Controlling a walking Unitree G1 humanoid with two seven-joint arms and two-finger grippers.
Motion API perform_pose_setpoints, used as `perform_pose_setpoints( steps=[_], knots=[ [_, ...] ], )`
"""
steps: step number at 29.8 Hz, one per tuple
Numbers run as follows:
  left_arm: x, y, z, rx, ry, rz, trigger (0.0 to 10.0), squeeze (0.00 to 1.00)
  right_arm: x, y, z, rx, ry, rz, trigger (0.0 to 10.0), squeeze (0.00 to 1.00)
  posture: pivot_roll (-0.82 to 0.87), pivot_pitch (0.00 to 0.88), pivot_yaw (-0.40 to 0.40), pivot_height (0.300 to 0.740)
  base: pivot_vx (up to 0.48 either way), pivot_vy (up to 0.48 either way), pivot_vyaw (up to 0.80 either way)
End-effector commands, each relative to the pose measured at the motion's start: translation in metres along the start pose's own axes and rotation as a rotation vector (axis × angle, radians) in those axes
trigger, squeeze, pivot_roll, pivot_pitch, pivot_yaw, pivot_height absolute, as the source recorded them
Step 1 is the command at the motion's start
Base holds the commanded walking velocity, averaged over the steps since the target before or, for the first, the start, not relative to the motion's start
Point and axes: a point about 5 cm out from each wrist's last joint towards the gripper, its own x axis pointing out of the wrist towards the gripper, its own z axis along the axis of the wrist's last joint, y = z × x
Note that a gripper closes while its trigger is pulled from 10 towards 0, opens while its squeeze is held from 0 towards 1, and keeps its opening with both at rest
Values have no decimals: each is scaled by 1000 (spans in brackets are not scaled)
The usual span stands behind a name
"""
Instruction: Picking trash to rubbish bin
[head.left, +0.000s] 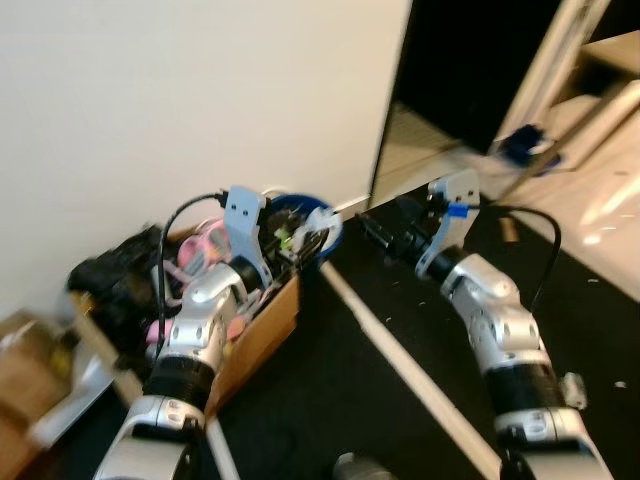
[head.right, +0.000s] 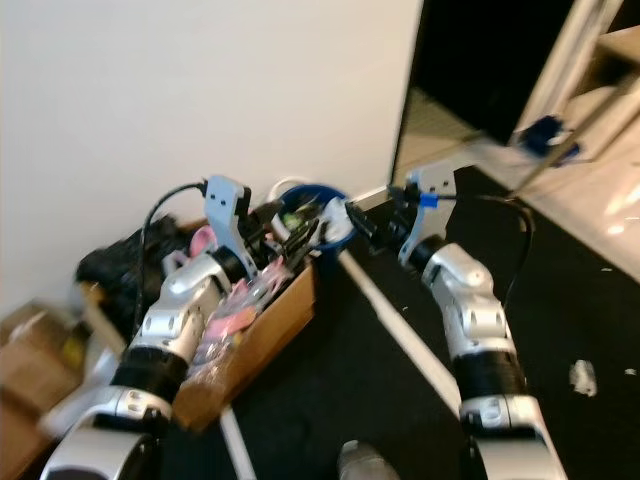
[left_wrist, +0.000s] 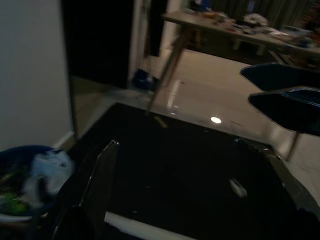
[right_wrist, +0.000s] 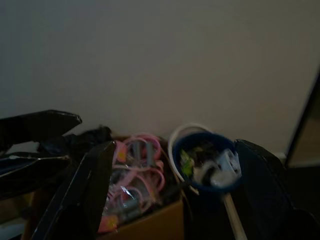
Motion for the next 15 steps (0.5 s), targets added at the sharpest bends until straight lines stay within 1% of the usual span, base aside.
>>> perform_pose_setpoints(
  steps=[1,15],
  knots=[
    [-2,1,-5,-4,18,3,10000,0,0,2,-2,6,8,5,10000,0,-87,0,27,740,0,0,-800],
    [-2,0,-4,-1,16,3,10000,0,0,1,-3,8,8,6,10000,0,-87,0,27,740,0,0,-800]
  ],
)
